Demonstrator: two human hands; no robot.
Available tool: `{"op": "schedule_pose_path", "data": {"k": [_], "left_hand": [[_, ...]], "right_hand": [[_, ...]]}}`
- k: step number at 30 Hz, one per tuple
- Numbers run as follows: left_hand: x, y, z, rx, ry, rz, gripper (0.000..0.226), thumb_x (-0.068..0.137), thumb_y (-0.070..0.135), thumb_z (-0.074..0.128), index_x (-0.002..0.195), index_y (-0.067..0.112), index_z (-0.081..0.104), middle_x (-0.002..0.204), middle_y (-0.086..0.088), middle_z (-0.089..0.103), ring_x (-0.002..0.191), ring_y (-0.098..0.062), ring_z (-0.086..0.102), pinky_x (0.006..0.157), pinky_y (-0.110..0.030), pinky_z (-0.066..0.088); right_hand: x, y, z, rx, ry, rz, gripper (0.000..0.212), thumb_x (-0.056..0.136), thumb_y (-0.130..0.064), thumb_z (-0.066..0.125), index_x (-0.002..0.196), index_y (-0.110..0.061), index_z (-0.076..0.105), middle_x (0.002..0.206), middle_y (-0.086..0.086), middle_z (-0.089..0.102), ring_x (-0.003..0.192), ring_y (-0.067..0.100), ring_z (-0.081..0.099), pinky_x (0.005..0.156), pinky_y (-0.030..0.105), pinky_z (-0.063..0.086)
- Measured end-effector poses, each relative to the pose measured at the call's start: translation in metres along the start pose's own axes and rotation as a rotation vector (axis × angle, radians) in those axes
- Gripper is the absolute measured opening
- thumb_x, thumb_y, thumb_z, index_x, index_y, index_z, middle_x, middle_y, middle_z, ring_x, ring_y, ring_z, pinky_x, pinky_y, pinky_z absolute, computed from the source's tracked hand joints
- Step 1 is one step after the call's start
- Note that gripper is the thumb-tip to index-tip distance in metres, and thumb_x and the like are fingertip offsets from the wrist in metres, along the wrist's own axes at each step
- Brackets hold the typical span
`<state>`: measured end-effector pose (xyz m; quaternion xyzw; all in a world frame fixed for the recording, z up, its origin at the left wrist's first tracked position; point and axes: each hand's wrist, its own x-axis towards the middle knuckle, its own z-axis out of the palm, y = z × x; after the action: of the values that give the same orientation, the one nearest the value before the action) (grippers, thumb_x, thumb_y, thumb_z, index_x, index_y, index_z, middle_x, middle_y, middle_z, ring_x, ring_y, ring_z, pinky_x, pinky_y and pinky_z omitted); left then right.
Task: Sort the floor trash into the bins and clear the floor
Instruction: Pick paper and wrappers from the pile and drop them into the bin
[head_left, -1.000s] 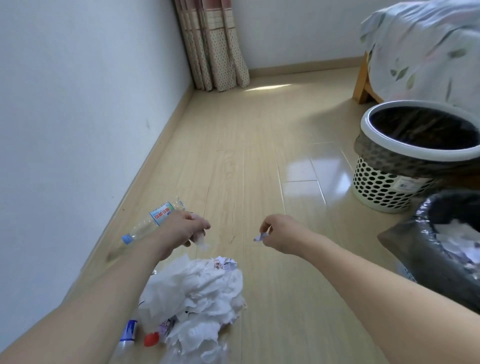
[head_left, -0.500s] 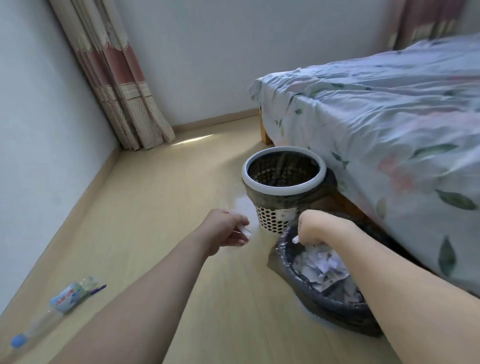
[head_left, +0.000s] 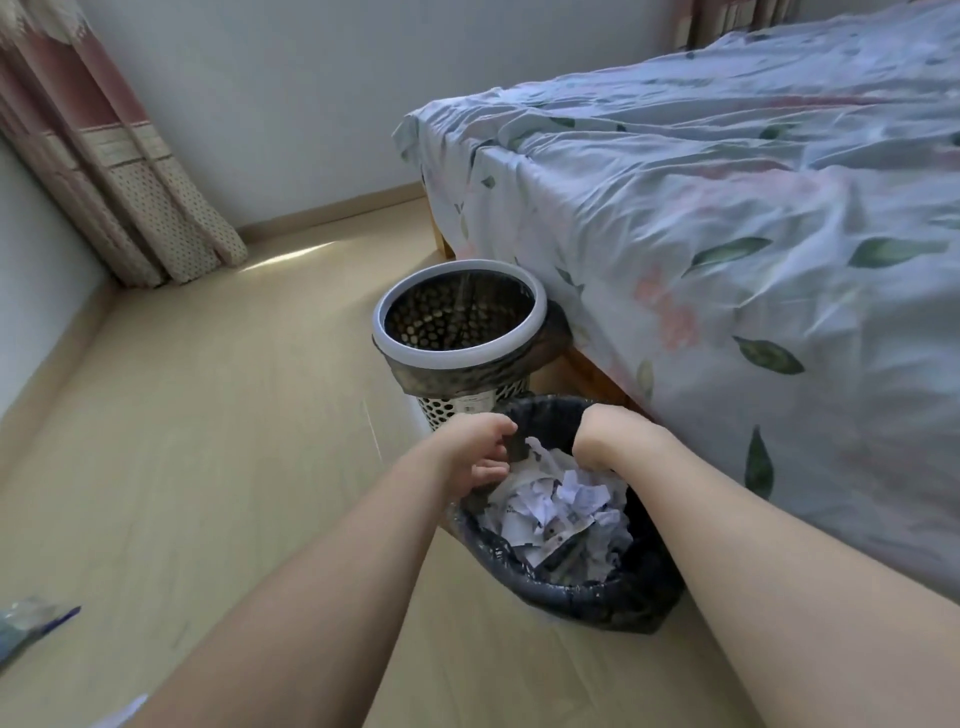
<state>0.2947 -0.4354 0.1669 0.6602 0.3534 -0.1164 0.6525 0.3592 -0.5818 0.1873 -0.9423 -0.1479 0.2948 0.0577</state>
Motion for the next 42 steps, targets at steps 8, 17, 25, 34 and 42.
{"op": "schedule_pose_path", "data": {"k": [8, 17, 25, 34, 42], "left_hand": [[-0.063, -0.025, -0.168, 0.080, 0.289, 0.129, 0.012, 0.094, 0.008, 0.050, 0.100, 0.002, 0.058, 0.088, -0.013, 0.058, 0.069, -0.025, 0.059, 0.068, -0.031, 0.056], [-0.140, -0.194, -0.381, 0.447, 0.562, -0.186, 0.025, 0.088, 0.010, 0.047, 0.101, 0.005, 0.067, 0.089, -0.007, 0.065, 0.073, -0.021, 0.056, 0.060, -0.023, 0.040], [-0.115, -0.310, -0.428, 0.731, 0.471, -0.251, 0.021, 0.085, 0.016, 0.051, 0.095, 0.021, 0.069, 0.099, 0.006, 0.069, 0.098, -0.017, 0.063, 0.088, -0.032, 0.051], [-0.025, -0.313, -0.408, 0.974, 0.413, -0.427, 0.020, 0.072, 0.041, 0.054, 0.067, 0.022, 0.058, 0.072, 0.003, 0.067, 0.087, -0.019, 0.057, 0.084, -0.038, 0.024], [-0.017, -0.308, -0.395, 0.784, 0.200, -0.368, 0.005, 0.055, 0.022, 0.057, 0.052, 0.019, 0.058, 0.058, 0.002, 0.056, 0.062, -0.023, 0.049, 0.074, -0.033, 0.039]], "right_hand": [[-0.016, -0.135, 0.025, 0.125, 0.262, -0.379, 0.027, 0.090, -0.014, 0.049, 0.114, -0.009, 0.060, 0.109, 0.008, 0.062, 0.099, 0.025, 0.059, 0.076, 0.030, 0.046], [-0.043, -0.356, 0.227, -0.062, -0.141, -0.722, 0.031, 0.088, -0.012, 0.046, 0.115, -0.016, 0.061, 0.123, 0.004, 0.059, 0.107, 0.024, 0.059, 0.085, 0.030, 0.049], [-0.004, -0.395, 0.361, -0.136, -0.269, -0.732, 0.041, 0.092, -0.034, 0.054, 0.128, -0.016, 0.050, 0.126, 0.006, 0.052, 0.111, 0.026, 0.054, 0.087, 0.033, 0.045], [0.019, -0.393, 0.382, -0.223, -0.161, -0.736, 0.020, 0.092, -0.016, 0.048, 0.108, -0.012, 0.058, 0.114, 0.010, 0.057, 0.099, 0.029, 0.058, 0.074, 0.030, 0.042], [0.027, -0.353, 0.338, -0.151, -0.304, -0.616, 0.023, 0.091, -0.034, 0.059, 0.079, -0.015, 0.050, 0.090, 0.004, 0.055, 0.082, 0.022, 0.051, 0.067, 0.027, 0.039]]}}
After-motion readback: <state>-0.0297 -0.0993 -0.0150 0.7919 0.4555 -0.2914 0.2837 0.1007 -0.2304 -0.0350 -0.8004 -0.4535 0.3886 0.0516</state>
